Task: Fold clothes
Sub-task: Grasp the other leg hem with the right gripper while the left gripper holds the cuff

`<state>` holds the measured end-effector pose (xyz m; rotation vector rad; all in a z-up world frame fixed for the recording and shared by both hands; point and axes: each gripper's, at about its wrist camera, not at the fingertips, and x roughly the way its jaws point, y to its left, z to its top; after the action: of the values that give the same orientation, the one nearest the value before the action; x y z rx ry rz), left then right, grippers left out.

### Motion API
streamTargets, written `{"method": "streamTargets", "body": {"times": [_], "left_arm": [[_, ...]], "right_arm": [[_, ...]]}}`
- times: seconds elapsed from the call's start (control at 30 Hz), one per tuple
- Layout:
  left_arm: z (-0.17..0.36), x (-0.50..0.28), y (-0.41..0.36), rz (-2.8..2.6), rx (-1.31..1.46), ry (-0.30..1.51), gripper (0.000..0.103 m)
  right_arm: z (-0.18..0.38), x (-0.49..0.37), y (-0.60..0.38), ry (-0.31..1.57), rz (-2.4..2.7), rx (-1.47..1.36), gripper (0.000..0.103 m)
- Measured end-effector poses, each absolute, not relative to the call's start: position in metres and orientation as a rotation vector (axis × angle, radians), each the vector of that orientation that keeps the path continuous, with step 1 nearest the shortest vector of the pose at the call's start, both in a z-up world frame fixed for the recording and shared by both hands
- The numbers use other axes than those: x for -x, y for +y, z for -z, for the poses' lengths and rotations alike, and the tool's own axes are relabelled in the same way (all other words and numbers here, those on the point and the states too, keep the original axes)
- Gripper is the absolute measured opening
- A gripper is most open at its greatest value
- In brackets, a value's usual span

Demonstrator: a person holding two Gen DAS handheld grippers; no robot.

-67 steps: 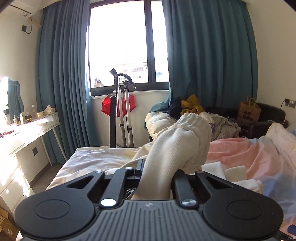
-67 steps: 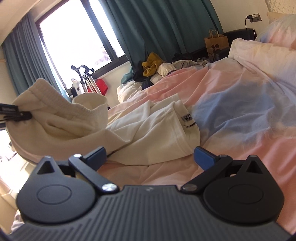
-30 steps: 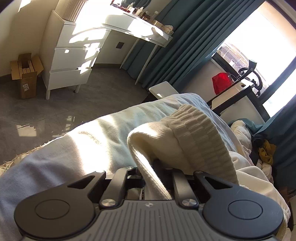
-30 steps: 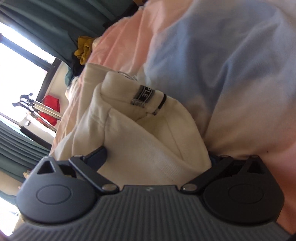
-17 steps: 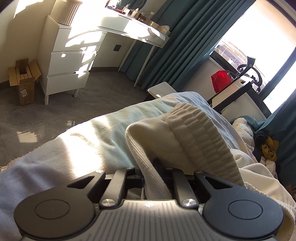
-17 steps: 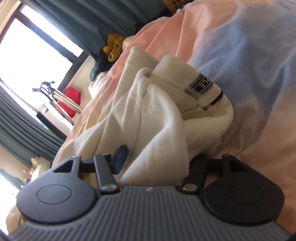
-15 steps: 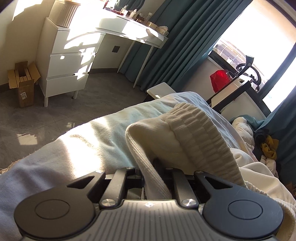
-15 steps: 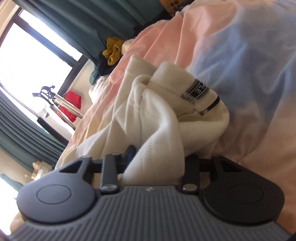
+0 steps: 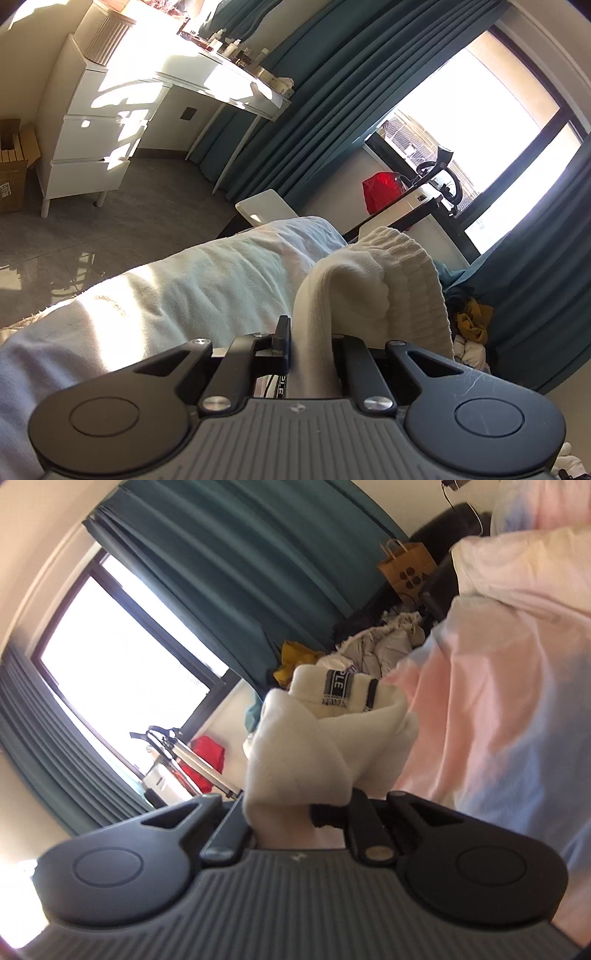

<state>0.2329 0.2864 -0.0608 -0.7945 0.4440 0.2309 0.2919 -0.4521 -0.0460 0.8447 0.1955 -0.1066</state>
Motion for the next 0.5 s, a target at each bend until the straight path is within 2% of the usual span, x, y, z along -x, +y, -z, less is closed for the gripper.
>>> {"method": "streamTargets", "body": {"times": [0.17,0.33,0.43,0.5], "left_arm": [[0.067,-0.233,0.285,-0.22,0.838,0.486,0.009],[0.073,-0.233,0.284,-0.21,0.88,0.547,0.009],[0.083,-0.237,0.284,-0.232,0.875,0.597,0.009],[0.09,-0.239,0.286,-0.251,0.887,0.621,0.009]], "right_arm": [[0.047,-0.272,-0.502,0.172,0.186,-0.855,0.009],[0.12,-0.242,-0.538,0.305,0.351,-0.933,0.008],[0.178,-0.228,-0.55,0.442,0.47,-1.076,0.008],[0.191,-0.224,-0.555,0.48,0.488,-1.128,0.009]]}}
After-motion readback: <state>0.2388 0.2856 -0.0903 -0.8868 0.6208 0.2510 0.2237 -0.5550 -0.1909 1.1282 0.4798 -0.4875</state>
